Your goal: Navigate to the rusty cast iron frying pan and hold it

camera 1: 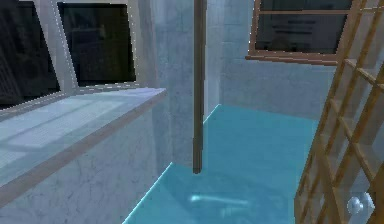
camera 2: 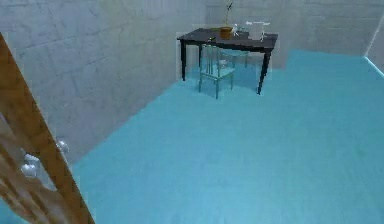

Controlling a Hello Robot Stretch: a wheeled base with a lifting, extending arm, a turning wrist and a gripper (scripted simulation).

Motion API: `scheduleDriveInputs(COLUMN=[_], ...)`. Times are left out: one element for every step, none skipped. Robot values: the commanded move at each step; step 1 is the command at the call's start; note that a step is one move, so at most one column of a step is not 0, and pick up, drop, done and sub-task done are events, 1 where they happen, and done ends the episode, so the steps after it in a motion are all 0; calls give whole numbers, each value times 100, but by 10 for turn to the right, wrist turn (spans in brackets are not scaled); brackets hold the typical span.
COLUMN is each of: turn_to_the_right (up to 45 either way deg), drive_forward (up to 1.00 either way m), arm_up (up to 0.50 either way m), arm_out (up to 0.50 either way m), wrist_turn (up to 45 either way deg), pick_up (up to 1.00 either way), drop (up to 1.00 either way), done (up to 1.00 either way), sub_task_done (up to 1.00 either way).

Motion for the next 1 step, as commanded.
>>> scheduleDriveInputs(turn_to_the_right=[30], drive_forward=[0], arm_up=[0], arm_out=[0], wrist_turn=[0], pick_up=[0], drop=[0], done=[0], sub_task_done=[0])
